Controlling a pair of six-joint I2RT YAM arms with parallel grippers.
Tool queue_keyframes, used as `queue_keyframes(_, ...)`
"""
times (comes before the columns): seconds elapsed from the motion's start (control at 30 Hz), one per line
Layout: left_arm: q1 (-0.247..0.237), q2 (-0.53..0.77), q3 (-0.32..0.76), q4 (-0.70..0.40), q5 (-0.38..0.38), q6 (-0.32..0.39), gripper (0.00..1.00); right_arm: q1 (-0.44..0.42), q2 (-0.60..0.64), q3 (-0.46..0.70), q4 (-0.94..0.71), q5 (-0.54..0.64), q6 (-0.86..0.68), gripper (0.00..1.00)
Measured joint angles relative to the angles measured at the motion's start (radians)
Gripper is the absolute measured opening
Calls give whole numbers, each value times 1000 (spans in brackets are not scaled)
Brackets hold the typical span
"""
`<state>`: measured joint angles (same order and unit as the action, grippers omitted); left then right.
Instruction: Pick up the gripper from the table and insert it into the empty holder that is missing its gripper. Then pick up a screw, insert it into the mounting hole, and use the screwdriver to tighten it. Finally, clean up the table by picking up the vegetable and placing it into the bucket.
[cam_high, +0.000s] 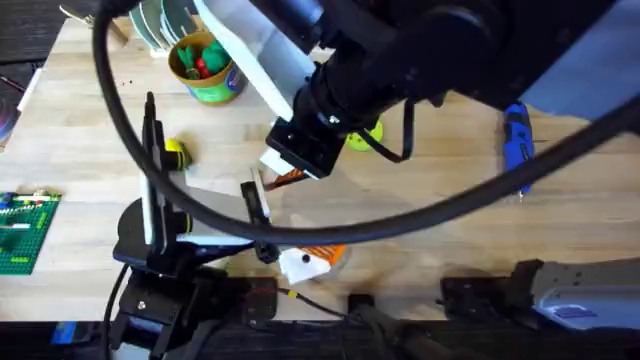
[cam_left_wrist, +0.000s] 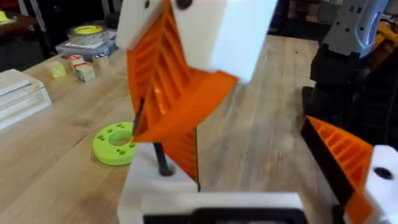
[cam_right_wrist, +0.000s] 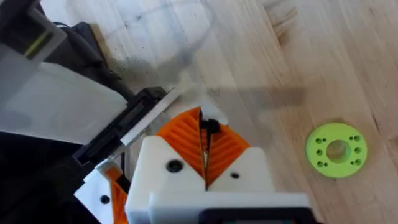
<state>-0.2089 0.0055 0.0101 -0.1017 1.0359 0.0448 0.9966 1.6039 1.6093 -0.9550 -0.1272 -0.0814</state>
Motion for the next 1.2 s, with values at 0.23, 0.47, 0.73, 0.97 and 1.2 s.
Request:
queue_keyframes(0.23, 0, 0, 0, 0, 0, 0, 992, 0, 0, 0, 0, -10, 0, 6)
queue_keyframes(0.47, 0, 0, 0, 0, 0, 5, 993, 0, 10, 0, -9, -29, 0, 6)
queue_keyframes(0.73, 0, 0, 0, 0, 0, 5, 993, 0, 15, 0, -3, -31, 0, 6)
queue_keyframes(0.97, 0, 0, 0, 1, 0, 5, 993, 0, 15, 0, -2, -35, 4, 168)
queue_keyframes(1.2, 0, 0, 0, 0, 0, 8, 993, -9, 15, 0, -2, -44, 5, 960)
